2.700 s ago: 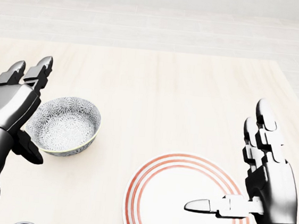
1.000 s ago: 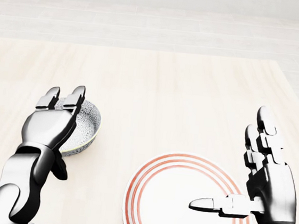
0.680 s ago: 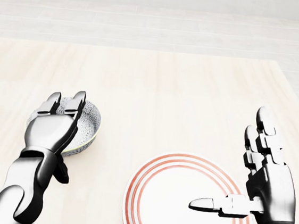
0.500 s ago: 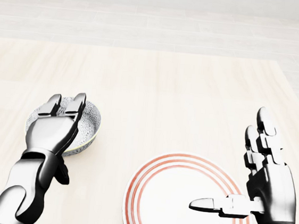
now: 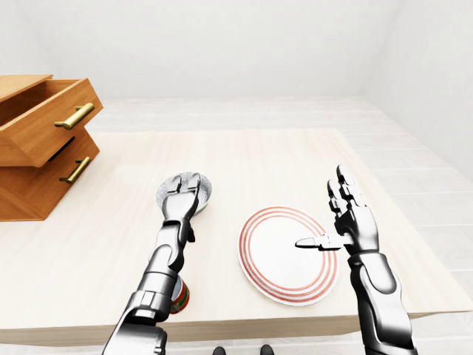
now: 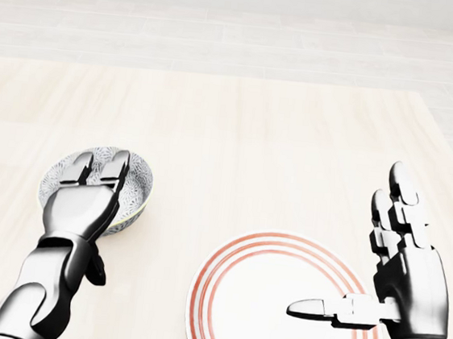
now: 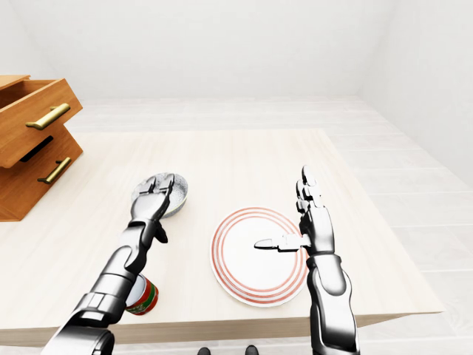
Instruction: Put the bowl on the plate.
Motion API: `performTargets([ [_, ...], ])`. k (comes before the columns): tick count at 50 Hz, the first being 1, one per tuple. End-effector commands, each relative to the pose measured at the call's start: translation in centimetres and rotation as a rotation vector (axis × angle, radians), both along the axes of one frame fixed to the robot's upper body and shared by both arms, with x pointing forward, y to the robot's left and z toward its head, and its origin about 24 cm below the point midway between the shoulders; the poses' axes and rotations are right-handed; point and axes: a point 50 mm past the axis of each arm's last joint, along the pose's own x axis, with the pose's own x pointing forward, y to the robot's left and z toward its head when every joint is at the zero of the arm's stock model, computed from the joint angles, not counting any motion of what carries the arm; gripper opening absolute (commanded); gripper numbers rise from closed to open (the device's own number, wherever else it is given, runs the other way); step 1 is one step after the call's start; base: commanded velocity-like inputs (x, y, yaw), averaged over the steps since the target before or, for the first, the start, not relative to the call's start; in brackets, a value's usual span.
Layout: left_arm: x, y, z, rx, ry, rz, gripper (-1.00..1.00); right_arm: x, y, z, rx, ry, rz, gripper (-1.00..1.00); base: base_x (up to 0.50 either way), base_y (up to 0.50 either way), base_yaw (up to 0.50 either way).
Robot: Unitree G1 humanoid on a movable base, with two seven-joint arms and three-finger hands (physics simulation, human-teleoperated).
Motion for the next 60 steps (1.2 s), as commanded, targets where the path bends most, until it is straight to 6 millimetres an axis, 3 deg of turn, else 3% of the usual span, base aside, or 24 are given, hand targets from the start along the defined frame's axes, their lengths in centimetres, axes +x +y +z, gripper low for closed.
performTargets([
  [1,0.1,0.2,-0.9,0.002,0.014,0.015,1.00,0.1,0.0,-0.1,0.000,0.003,0.000,1.00,0.00,0.00,0.00],
  [19,-0.1,0.4,-2.2,0.005,0.041,0.029,1.00,0.1,0.0,-0.5,0.002,0.021,-0.001,1.00,0.00,0.00,0.00],
  [58,0.0,0.7,-2.1,0.007,0.051,0.034,1.00,0.0,0.0,-0.2,0.002,0.010,-0.002,1.00,0.00,0.00,0.00],
  [60,0.0,0.8,-2.1,0.008,0.052,0.036,0.87,0.1,0.0,-0.2,0.001,0.009,-0.002,1.00,0.00,0.00,0.00],
])
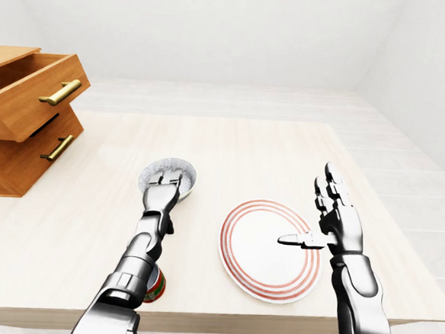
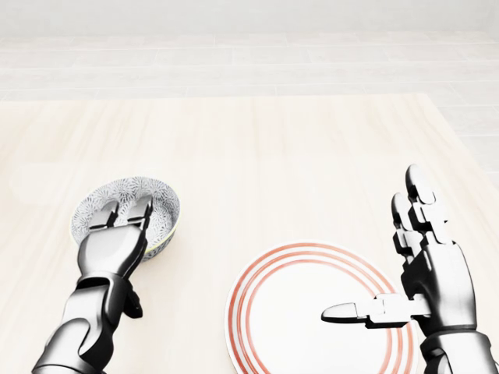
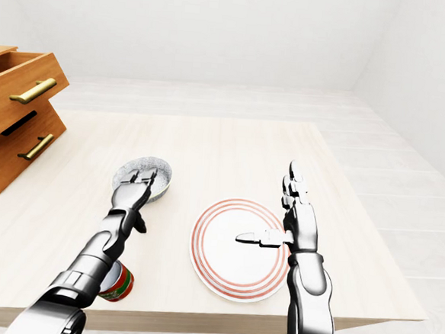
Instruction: Put the bowl on the plate.
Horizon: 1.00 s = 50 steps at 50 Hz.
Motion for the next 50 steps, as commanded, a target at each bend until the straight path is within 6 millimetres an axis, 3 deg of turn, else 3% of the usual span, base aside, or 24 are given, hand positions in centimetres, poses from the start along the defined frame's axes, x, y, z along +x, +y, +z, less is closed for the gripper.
performTargets([
  [1,0.0,0.1,-0.1,0.003,0.004,0.003,0.74,0.0,0.0,0.1,-0.001,-0.003,-0.001,1.00,0.00,0.00,0.00],
  [3,0.0,0.2,-0.1,0.006,0.004,0.003,0.49,0.0,0.0,0.1,-0.001,-0.006,0.000,1.00,0.00,0.00,0.00],
  [13,-0.1,0.1,-0.2,0.011,0.007,0.001,0.19,-0.1,0.0,0.0,-0.002,-0.002,0.000,1.00,0.00,0.00,0.00],
  [15,-0.1,0.1,-0.2,0.012,0.008,0.001,0.00,-0.1,0.0,0.0,-0.002,-0.001,0.000,1.00,0.00,0.00,0.00],
  [17,-0.1,0.1,-0.2,0.012,0.007,0.001,-0.07,-0.1,0.0,0.1,-0.002,-0.004,0.000,1.00,0.00,0.00,0.00],
  [18,-0.1,0.2,-0.2,0.012,0.008,0.001,-0.32,-0.1,0.0,0.1,-0.002,-0.005,0.000,1.00,0.00,0.00,0.00],
  [19,-0.1,0.2,-0.2,0.012,0.008,0.001,-0.32,-0.1,0.0,0.1,-0.002,-0.006,0.000,1.00,0.00,0.00,0.00],
  [20,-0.1,0.2,-0.2,0.012,0.008,0.000,-0.51,-0.1,0.0,0.1,-0.003,-0.003,0.000,1.00,0.00,0.00,0.00],
  [23,-0.1,0.2,-0.2,0.012,0.008,0.000,-0.67,0.0,0.0,0.1,-0.002,-0.003,0.000,1.00,0.00,0.00,0.00],
  [24,-0.1,0.2,-0.1,0.013,0.007,0.000,-0.83,0.0,0.0,0.1,-0.001,-0.003,0.001,1.00,0.00,0.00,0.00],
  [27,-0.1,0.2,-0.1,0.013,0.007,0.001,-0.84,-0.1,0.1,0.1,-0.003,-0.002,0.001,1.00,0.00,0.00,0.00],
  [30,-0.1,0.2,-0.1,0.016,0.004,0.001,-1.00,-0.1,0.0,0.1,-0.002,-0.003,0.000,1.00,0.00,0.00,0.00],
  [40,0.0,0.3,0.2,0.020,-0.007,-0.001,-1.00,0.0,0.0,-0.1,-0.002,0.003,0.000,1.00,0.00,0.00,0.00],
  [50,0.5,0.1,2.1,-0.015,-0.056,-0.010,-1.00,-0.1,0.0,0.6,-0.008,-0.027,-0.004,1.00,0.00,0.00,0.00],
])
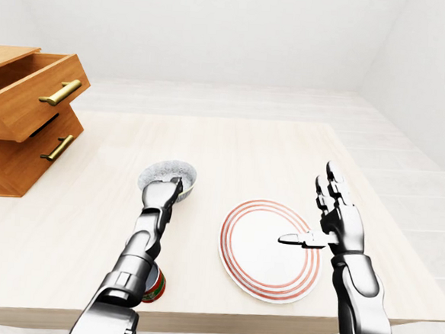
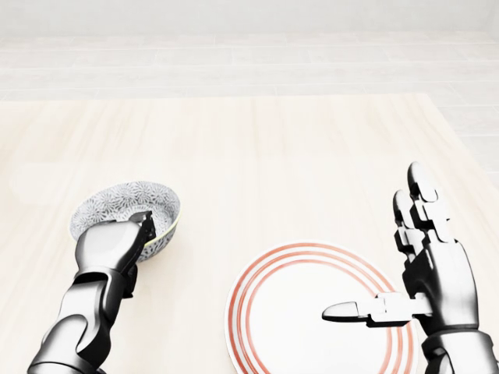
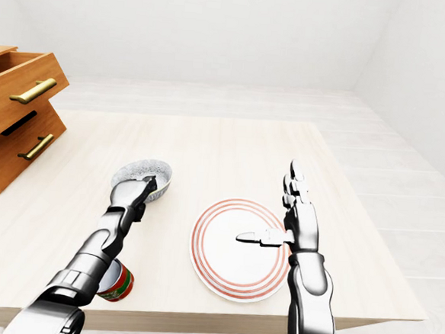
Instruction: Put the bowl on the plate.
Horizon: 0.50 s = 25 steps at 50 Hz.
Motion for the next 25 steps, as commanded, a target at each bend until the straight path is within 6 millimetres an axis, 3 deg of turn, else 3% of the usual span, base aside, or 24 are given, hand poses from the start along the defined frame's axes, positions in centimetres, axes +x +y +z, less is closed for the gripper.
performTargets([
  [1,0.2,-0.1,1.5,-0.051,-0.055,0.001,-1.00,0.0,0.1,0.4,-0.005,-0.016,-0.003,1.00,0.00,0.00,0.00],
  [17,-0.3,-0.3,6.3,-0.113,-0.145,-0.045,-1.00,-0.3,0.0,0.4,-0.005,-0.018,-0.009,1.00,0.00,0.00,0.00],
  [25,-0.8,-0.4,7.5,-0.113,-0.170,-0.059,-1.00,-0.6,-0.2,0.6,-0.005,-0.027,-0.012,1.00,0.00,0.00,0.00],
])
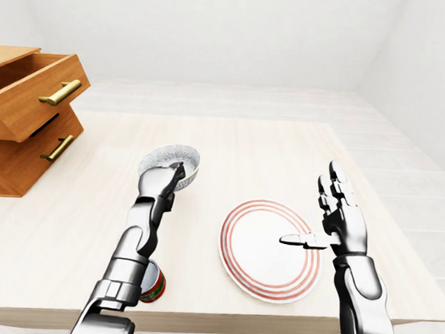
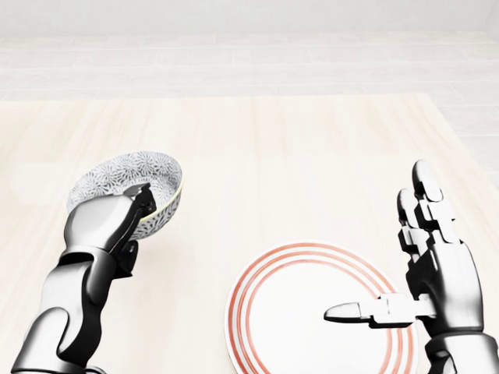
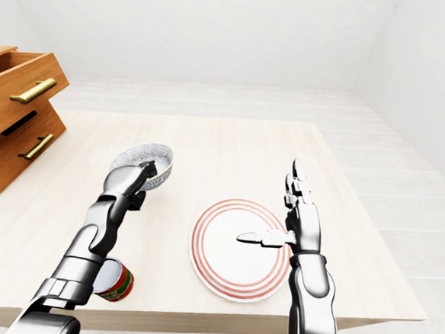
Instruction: Put the bowl on the plate.
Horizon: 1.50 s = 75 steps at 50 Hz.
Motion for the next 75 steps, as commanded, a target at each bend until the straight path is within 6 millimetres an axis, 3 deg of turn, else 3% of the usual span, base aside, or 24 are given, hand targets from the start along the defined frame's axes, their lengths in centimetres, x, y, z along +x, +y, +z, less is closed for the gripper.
performTargets([
  [1,-0.7,0.0,2.9,-0.014,-0.090,-0.017,-1.00,-0.4,-0.1,0.3,0.000,-0.013,-0.001,1.00,0.00,0.00,0.00],
  [24,-1.2,-1.4,3.2,-0.015,-0.124,-0.044,-1.00,-1.0,-0.5,0.9,-0.005,-0.039,-0.015,1.00,0.00,0.00,0.00],
  [46,-1.8,-3.8,2.7,-0.033,-0.118,-0.102,-1.00,-3.9,-1.7,3.3,-0.036,-0.137,-0.055,1.00,0.00,0.00,0.00],
  [75,-6.4,-6.4,3.1,-0.007,-0.157,-0.172,-1.00,-3.9,-2.5,2.6,-0.016,-0.110,-0.073,1.00,0.00,0.00,0.00],
])
